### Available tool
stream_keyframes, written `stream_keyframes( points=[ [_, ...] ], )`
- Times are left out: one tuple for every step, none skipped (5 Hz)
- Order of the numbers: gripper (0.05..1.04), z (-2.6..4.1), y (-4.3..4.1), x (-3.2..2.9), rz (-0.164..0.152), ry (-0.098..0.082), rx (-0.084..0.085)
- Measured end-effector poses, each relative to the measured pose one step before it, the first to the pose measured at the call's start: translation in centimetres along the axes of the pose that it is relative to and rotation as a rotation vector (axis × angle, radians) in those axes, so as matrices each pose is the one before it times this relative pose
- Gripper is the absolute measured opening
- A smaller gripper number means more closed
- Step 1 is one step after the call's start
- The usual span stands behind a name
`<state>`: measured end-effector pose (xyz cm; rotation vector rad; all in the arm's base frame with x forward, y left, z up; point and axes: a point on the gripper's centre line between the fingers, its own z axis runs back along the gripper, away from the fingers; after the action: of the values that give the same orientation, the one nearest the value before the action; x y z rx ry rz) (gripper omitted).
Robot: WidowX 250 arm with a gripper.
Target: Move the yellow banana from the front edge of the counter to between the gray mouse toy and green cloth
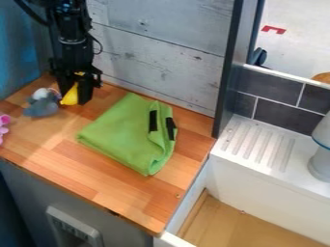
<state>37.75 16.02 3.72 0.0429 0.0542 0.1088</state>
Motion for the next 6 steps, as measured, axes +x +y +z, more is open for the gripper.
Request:
stream_keyframes(
  points=[
    [0.529, -0.3, 0.112, 1.484, -0.0001, 0.0037, -0.023],
    [0.529, -0.876, -0.131, 0.864, 0.0061, 0.0155, -0.0254],
    [0.529, -0.905, 0.031, 0.193, 0.0316, 0.0004, -0.0049],
    [0.579, -0.525, 0.363, -0.068, 0.0448, 0.0116, -0.0048],
    [0.854, -0.096, 0.07, -0.884, 0.0371, -0.0108, 0.009],
    [1.008, 1.588, -0.278, -0.979, -0.0047, -0.0604, 0.0011]
  ],
)
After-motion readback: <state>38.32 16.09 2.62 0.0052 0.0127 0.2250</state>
